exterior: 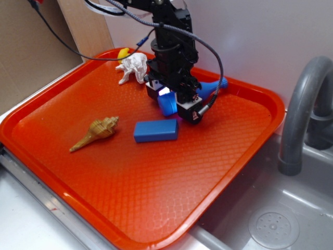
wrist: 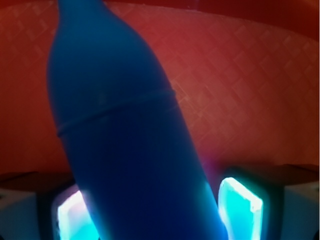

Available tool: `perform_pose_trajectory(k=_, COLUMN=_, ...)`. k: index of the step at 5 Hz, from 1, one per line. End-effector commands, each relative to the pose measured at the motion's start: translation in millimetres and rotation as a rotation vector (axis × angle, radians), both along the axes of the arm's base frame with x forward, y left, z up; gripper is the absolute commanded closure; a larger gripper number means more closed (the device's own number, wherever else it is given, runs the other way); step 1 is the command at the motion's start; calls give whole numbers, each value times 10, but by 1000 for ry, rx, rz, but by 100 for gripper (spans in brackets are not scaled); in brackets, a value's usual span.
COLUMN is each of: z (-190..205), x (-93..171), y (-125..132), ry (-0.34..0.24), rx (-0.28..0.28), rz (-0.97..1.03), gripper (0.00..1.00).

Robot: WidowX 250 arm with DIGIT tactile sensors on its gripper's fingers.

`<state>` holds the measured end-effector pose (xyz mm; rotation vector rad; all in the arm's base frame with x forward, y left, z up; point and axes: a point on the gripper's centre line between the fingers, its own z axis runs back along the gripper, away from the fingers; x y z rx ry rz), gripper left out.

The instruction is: Grab the blue bottle.

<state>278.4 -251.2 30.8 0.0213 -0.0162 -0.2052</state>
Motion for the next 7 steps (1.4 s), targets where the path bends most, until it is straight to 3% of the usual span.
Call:
perform_pose_trajectory(k=1, z=349, x=-206, y=43, ry=-28, rx=-37, rz=-38, gripper=100)
perform_pose_trajectory(k=2, z=834, x=-318, y=199, ry=-83, rx=-129, rz=-19, gripper=100)
perform_pose_trajectory(k=3, z=1256, x=-444, y=418, ry=-181, rx=-207, rz=57, gripper=100)
perform_pose_trajectory(k=6, z=1917, x=-821, y=1234, ry=-322, rx=-217, rz=307, gripper=100)
perform_pose_trajectory(k=7, z=1972, x=-893, y=1405, ry=-331, rx=-223, rz=345, gripper=100)
